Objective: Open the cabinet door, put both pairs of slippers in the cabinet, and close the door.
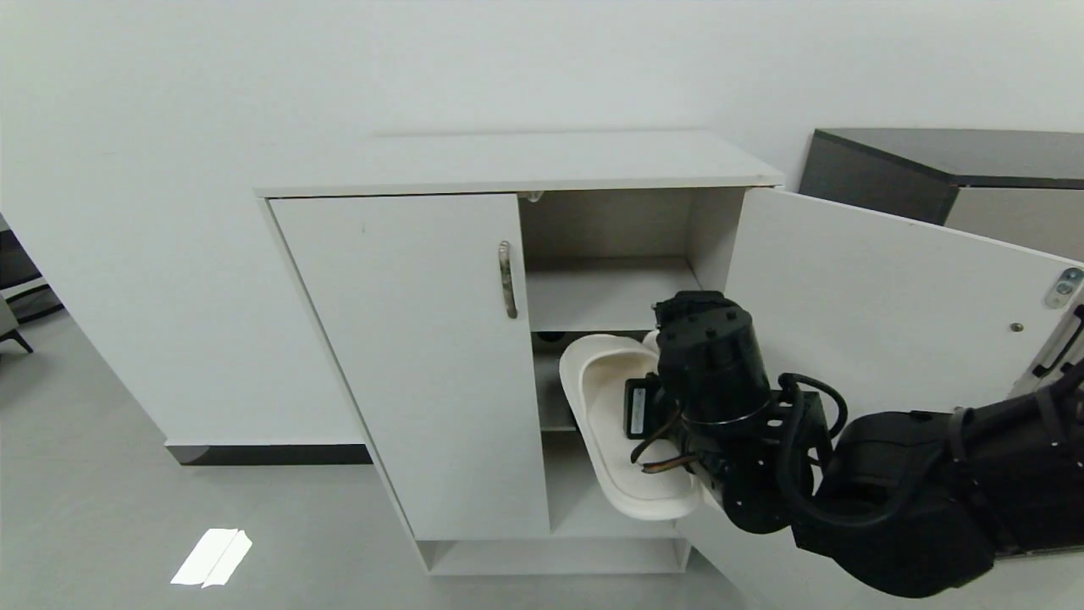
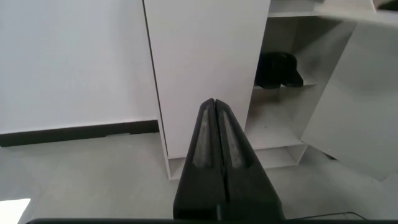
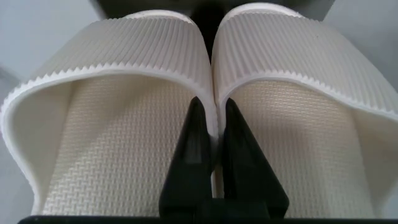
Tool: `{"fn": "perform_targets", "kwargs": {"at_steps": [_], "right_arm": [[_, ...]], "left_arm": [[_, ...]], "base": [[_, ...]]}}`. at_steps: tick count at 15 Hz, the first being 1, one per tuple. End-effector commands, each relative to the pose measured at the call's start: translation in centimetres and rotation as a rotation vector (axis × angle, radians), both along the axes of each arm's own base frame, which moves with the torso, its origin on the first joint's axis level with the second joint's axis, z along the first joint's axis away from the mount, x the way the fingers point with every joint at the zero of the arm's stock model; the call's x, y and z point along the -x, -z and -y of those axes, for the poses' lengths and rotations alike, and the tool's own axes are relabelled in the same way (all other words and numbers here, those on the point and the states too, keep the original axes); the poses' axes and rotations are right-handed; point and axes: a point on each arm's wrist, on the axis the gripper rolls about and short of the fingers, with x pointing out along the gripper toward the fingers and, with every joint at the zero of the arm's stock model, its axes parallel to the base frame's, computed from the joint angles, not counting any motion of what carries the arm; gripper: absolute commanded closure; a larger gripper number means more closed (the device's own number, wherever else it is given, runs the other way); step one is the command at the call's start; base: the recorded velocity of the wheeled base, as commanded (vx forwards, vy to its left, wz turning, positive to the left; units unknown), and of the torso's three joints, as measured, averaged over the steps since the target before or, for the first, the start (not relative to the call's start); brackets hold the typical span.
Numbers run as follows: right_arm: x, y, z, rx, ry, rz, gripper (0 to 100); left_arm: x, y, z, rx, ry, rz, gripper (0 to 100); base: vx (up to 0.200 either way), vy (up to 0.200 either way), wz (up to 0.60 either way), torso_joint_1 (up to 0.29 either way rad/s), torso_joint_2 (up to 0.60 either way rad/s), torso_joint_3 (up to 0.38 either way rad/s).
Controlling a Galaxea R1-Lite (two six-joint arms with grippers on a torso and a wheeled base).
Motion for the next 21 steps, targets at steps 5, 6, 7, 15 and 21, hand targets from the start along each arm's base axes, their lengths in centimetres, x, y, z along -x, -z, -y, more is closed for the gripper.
{"fn": "perform_targets", "kwargs": {"at_steps": [5, 6, 7, 15, 21], "right_arm": [[-2.0, 0.6, -2.7, 0.082, 0.064, 0.070, 100], [-2.2, 0.4, -2.8, 0.077, 0.071, 0.076, 100], [-2.2, 0.3, -2.9, 0.077, 0.070, 0.077, 100], [-4.7, 0.7, -2.4, 0.114, 0.105, 0.079, 100], [-8.6, 2.0, -3.5, 0.120, 0.096, 0.091, 100]], "left_arm": [[0.0, 0.0, 0.0, -0.001, 0.001, -0.001, 100], [0.0, 0.0, 0.0, -0.001, 0.001, -0.001, 100], [0.0, 0.0, 0.0, -0.001, 0.001, -0.001, 100], [0.0, 0.0, 0.0, 0.000, 0.001, -0.001, 100], [0.0, 0.0, 0.0, 0.000, 0.001, -0.001, 100]], "base": [[0.000, 0.000, 0.00, 0.000, 0.00, 0.000], [0.000, 0.000, 0.00, 0.000, 0.00, 0.000], [0.000, 0.000, 0.00, 0.000, 0.00, 0.000], [0.175, 0.000, 0.00, -0.001, 0.00, 0.001], [0.200, 0.000, 0.00, 0.000, 0.00, 0.002]]}}
